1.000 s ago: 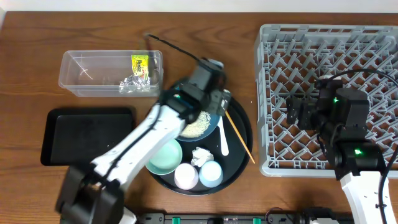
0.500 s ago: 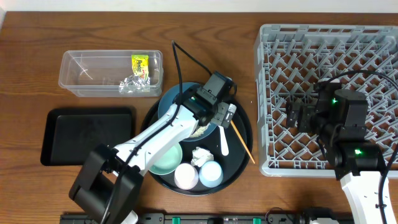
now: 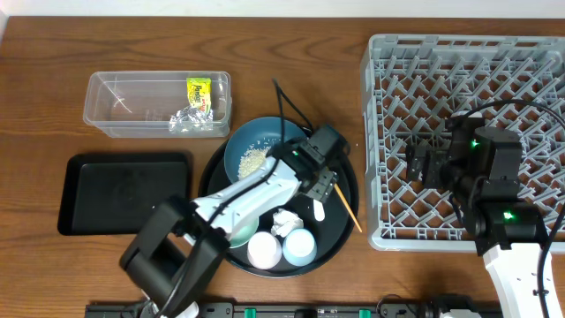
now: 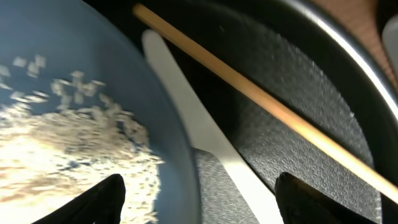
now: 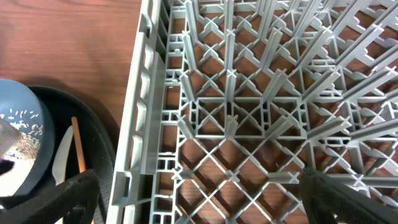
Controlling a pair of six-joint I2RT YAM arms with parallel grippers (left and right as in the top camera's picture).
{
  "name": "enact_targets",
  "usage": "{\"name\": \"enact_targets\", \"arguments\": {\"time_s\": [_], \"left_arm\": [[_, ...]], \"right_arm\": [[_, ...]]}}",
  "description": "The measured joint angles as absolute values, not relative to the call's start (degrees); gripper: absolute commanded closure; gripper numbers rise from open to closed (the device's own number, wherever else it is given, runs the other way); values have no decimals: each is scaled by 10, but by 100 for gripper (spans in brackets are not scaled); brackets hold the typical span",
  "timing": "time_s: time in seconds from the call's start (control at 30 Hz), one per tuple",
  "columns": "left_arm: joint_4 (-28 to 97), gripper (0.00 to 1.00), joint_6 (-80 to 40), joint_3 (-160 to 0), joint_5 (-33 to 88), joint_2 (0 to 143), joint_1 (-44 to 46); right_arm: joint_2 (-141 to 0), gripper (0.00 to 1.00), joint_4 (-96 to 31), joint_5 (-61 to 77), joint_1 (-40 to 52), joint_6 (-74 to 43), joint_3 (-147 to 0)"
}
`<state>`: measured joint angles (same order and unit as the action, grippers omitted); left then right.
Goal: Sort waste into correct bins and load items into the dishwasher rack
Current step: 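Move left gripper back and grasp rim of blue plate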
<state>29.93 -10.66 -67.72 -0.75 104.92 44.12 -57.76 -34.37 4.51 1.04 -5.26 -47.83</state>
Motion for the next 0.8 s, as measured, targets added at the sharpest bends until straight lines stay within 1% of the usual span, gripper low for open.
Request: {"name": "enact_targets", "arguments": {"time_s": [0.03, 0.1, 0.13, 0.2, 0.3, 0.33, 0.47, 0.53, 0.67, 0.8], "left_arm": [[301, 23, -107, -677, -6, 1054, 442], [304, 28, -107, -677, -6, 1061, 442], [305, 33, -108, -677, -6, 1065, 442], [305, 40, -111, -677, -5, 1074, 442], [304, 55, -112, -677, -4, 1088, 442], [304, 64, -112, -677, -4, 1089, 442], [306, 87, -108, -677, -18, 1090, 439], [305, 94, -103, -677, -36, 1089, 441], [308, 94, -89, -678, -80, 1087, 445], [314, 94, -76, -678, -96, 1082, 444]], "right_arm": [[-578, 1, -344, 45, 10, -55, -478], [-578, 1, -345, 45, 10, -57, -479], [-578, 1, -345, 45, 10, -57, -478], [-578, 1, -345, 45, 10, -59, -479], [-578, 1, -345, 45, 10, -59, -478], [-578, 1, -345, 45, 10, -59, -478], [-578, 1, -345, 45, 10, -59, -478], [-578, 1, -345, 45, 10, -59, -478], [-578, 1, -345, 45, 10, -59, -478], [-578, 1, -345, 45, 10, -59, -478]]}}
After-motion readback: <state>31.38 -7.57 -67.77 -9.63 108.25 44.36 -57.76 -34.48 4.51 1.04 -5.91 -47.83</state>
